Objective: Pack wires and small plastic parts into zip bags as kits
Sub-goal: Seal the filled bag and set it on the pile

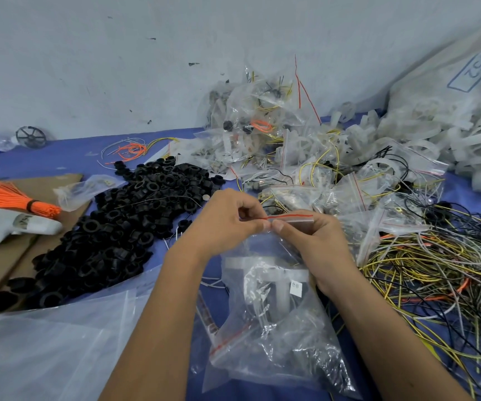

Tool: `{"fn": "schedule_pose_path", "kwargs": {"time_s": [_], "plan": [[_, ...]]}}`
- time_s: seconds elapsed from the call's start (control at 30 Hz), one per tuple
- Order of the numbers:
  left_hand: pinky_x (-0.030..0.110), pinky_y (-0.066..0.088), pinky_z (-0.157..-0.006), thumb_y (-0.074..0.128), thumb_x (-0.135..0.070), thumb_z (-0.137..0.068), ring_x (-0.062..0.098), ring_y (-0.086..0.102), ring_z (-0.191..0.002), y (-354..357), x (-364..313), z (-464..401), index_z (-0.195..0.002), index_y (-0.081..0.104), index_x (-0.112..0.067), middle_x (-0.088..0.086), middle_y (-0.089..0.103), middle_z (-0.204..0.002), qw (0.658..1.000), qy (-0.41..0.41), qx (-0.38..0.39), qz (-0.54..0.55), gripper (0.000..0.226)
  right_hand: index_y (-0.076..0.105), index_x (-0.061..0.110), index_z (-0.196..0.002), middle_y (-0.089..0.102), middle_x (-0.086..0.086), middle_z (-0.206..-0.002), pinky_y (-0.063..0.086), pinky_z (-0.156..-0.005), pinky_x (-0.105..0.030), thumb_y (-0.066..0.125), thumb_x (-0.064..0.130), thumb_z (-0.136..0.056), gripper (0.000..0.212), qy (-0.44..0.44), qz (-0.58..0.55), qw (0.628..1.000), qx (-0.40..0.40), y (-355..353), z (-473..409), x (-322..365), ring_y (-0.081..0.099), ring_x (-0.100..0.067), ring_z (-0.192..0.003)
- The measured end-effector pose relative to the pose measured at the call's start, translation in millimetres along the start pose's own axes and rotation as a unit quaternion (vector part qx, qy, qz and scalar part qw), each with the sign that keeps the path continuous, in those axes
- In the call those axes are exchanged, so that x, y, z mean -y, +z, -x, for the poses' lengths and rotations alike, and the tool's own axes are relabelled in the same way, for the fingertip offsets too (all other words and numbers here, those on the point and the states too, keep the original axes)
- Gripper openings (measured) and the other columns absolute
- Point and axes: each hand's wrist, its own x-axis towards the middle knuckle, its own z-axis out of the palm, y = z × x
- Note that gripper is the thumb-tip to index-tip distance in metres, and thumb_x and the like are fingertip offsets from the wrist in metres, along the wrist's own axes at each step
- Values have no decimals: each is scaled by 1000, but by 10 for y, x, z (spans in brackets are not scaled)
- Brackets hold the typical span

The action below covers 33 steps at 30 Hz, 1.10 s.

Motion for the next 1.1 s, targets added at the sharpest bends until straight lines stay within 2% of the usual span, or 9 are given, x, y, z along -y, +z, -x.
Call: {"fn": "schedule_pose_path", "kwargs": {"time_s": [0.13,0.33,0.53,0.67,0.77,0.87,0.97,1.03,1.1], "plan": [[21,46,-62,83,-14,-84,6,56,-60,-100,66,50,-77,77,-14,-9,68,-64,1000,-19,-9,-12,10,79,8,-88,76,-23,-86,48,-69,-41,75,7,-87,4,14,-9,1000,-17,-1,-2,-6,62,-26,-73],[22,46,-64,83,-11,-84,7,56,-61,-89,60,51,-76,76,-14,-8,67,-66,999,-12,-19,-23,11,80,10,-89,73,-28,-90,48,-72,-47,76,8,-88,4,22,-8,999,-26,4,-17,-25,61,-31,-77],[33,52,-73,81,-7,-85,14,63,-68,-168,180,83,-75,75,-17,11,74,-76,998,-49,-25,39,15,79,11,-88,72,-29,-89,47,-71,-46,78,10,-86,2,38,-30,998,-42,8,-21,-49,58,-29,-75],[40,56,-77,77,-7,-88,20,66,-71,-167,223,96,-78,75,-13,12,74,-79,998,-55,-27,24,12,80,12,-88,74,-26,-88,50,-70,-47,78,11,-86,2,42,-23,998,-46,12,-21,-49,60,-29,-74],[29,52,-71,78,-8,-88,11,62,-69,-138,211,80,-80,75,-12,10,73,-77,998,-47,-28,28,9,80,12,-85,72,-29,-89,50,-74,-52,78,11,-86,2,49,-32,997,-55,10,-16,-25,59,-31,-74],[17,50,-66,81,-13,-86,6,63,-68,-176,231,99,-80,76,-15,1,72,-73,996,-58,-45,55,9,80,11,-85,74,-25,-86,52,-71,-46,77,11,-86,3,57,-32,996,-63,8,-13,0,60,-30,-73],[25,54,-66,79,-14,-89,14,65,-68,-271,307,152,-83,75,-8,15,73,-77,991,-87,-55,84,9,80,13,-82,75,-15,-77,54,-62,-34,78,12,-86,5,72,-35,994,-73,8,-6,19,61,-29,-72],[28,56,-67,76,-8,-91,21,65,-69,-331,363,194,-84,74,-3,21,73,-79,986,-103,-70,110,8,80,13,-82,74,-13,-76,54,-66,-35,78,12,-86,4,83,-47,992,-78,6,-2,26,62,-31,-74],[24,56,-64,73,-4,-91,20,65,-67,-375,405,232,-84,73,-2,16,72,-73,983,-111,-76,124,7,80,14,-82,74,-13,-77,54,-72,-42,78,12,-85,4,86,-51,992,-82,8,4,35,63,-31,-76]]}}
